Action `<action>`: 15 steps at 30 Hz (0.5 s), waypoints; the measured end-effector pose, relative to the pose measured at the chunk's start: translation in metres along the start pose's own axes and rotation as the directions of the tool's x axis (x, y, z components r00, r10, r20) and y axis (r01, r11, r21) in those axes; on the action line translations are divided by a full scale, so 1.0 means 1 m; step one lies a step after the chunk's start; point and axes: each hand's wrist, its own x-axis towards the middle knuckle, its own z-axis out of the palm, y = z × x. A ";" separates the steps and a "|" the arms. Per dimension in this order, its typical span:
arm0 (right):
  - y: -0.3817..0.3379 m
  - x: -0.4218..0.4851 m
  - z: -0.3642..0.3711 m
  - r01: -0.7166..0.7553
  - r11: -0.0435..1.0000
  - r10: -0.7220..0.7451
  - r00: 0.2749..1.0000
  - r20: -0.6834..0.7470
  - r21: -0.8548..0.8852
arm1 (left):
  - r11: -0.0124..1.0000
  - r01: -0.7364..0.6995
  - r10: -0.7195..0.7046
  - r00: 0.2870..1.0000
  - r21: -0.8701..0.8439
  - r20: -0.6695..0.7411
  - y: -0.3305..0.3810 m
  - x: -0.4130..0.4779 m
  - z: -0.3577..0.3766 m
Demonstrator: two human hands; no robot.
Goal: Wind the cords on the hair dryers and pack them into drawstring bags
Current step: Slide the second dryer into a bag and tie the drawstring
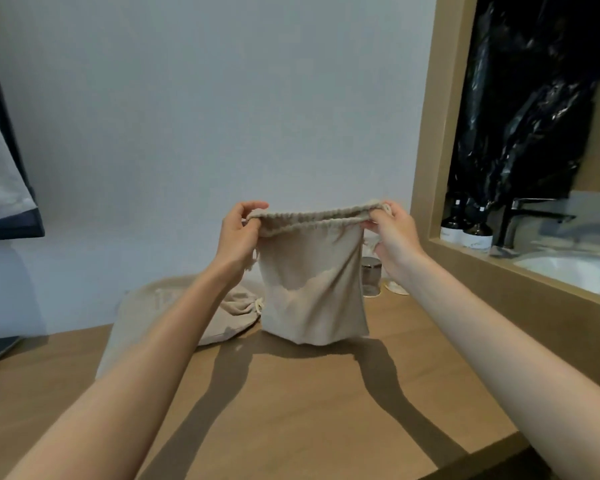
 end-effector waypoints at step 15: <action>0.043 -0.025 -0.014 0.093 0.941 -0.059 0.992 0.111 -0.326 | 0.998 0.003 0.000 0.999 0.066 -0.046 -0.037 -0.030 0.009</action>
